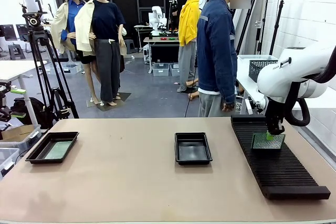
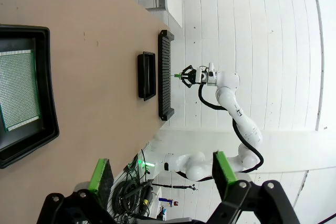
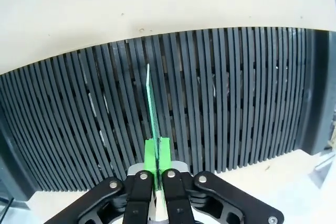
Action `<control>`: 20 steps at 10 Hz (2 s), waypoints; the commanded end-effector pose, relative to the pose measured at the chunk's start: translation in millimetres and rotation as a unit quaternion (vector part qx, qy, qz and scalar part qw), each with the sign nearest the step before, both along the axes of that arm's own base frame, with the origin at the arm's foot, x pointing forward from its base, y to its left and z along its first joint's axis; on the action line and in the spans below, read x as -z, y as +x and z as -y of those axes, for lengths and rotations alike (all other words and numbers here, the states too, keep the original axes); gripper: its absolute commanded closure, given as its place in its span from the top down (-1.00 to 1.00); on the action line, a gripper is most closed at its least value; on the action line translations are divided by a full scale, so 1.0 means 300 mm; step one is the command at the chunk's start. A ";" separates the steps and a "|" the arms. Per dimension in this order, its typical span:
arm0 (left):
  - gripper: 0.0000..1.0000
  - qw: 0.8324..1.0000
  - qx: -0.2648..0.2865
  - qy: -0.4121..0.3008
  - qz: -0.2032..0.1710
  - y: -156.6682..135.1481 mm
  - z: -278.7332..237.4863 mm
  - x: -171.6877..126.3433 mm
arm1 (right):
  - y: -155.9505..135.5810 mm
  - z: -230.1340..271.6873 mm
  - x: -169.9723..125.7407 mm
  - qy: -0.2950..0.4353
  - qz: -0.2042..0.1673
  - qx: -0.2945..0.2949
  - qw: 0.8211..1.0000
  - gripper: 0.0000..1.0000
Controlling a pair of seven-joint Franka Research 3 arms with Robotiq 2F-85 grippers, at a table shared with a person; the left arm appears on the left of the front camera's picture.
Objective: Inspect and transfer BCBs to ESD trays.
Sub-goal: Pick up the Blank PCB from the PCB Rack and place it in the right ESD tray.
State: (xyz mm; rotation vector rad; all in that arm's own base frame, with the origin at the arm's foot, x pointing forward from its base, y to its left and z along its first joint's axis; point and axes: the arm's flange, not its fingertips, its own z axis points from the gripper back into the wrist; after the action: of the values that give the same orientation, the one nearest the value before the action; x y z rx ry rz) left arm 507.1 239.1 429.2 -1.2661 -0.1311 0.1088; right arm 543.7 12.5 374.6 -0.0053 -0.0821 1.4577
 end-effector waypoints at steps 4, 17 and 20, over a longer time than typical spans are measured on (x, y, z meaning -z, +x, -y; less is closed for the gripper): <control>1.00 1.000 0.000 -0.001 0.001 -0.006 0.005 -0.007 | 0.032 0.010 -0.017 -0.011 -0.002 0.001 1.000 -1.00; 1.00 1.000 0.000 -0.001 0.001 -0.006 0.005 -0.007 | -0.031 -0.094 -0.299 -0.026 0.011 0.058 0.998 -1.00; 1.00 1.000 0.000 -0.001 0.001 -0.006 0.005 -0.007 | -0.071 -0.198 -0.340 0.033 0.001 0.250 0.968 -1.00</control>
State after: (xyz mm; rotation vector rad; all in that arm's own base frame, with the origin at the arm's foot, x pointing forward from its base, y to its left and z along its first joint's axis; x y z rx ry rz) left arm 507.1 239.1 429.2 -1.2661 -0.1310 0.1089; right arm 527.2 54.7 466.6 -0.0110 -0.0807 1.1128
